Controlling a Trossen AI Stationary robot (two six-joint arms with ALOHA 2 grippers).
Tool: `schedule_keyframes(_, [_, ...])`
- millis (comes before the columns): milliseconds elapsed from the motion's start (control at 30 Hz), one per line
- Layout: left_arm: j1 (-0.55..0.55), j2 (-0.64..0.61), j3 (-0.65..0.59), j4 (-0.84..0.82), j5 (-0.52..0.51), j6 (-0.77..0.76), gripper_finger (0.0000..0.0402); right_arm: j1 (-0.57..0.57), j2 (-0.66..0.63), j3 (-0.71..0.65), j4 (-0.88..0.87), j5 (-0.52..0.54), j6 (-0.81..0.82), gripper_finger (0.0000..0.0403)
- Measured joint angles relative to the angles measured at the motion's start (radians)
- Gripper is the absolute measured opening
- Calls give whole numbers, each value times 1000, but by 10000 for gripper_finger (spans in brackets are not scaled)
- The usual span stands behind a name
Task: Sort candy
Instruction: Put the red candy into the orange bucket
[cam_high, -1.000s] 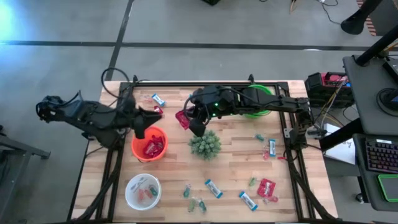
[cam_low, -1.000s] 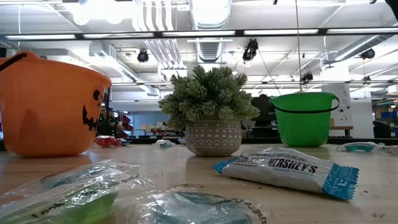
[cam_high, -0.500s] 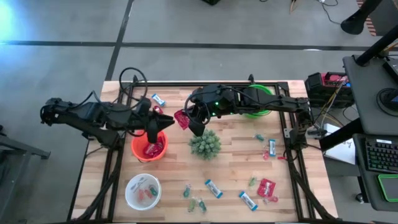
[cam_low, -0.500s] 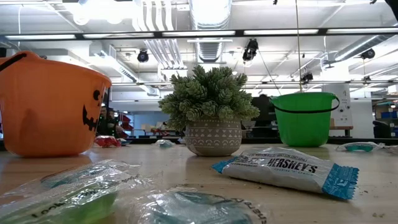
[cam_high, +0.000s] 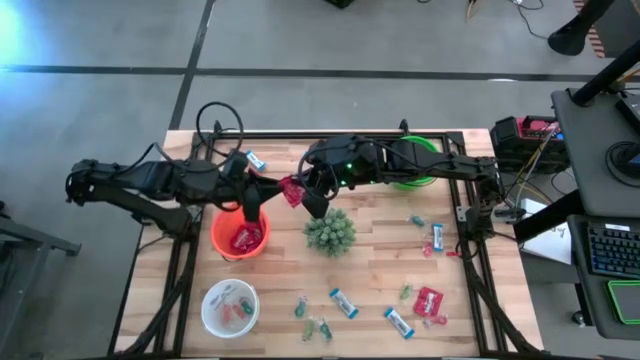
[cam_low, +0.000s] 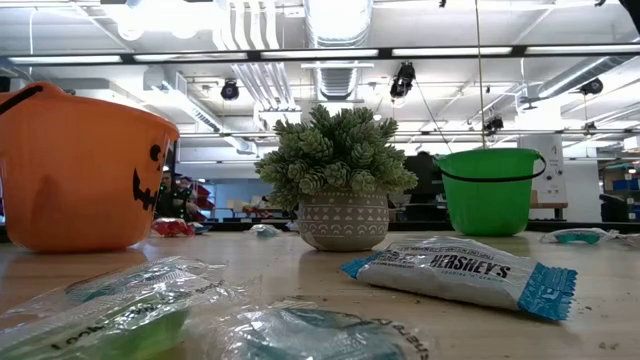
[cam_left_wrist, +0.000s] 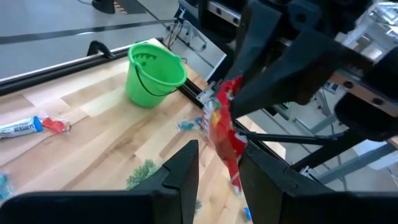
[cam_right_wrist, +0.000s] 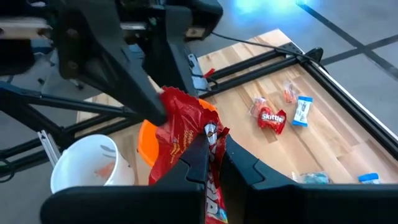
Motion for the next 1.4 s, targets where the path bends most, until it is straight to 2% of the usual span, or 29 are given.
schedule_keyframes(367, [57, 50, 0, 93, 99, 119, 90, 0, 1, 0, 6, -3, 8, 13])
schedule_keyframes(467, [59, 51, 0, 89, 134, 145, 73, 0, 2, 0, -5, -7, 7, 13])
schedule_keyframes(633, [59, 46, 0, 70, 147, 182, 11, 1, 2, 0, -7, -8, -9, 13])
schedule_keyframes(900, [59, 39, 0, 45, 166, 212, 3, 0, 3, 0, -5, -13, -48, 13])
schedule_keyframes(1267, [59, 22, 1, -28, 165, 274, 1, -56, 27, 0, 6, -150, -69, 13])
schedule_keyframes(1400, [59, 11, 1, -86, 167, 290, 0, -88, 56, 1, 17, -260, -71, 31])
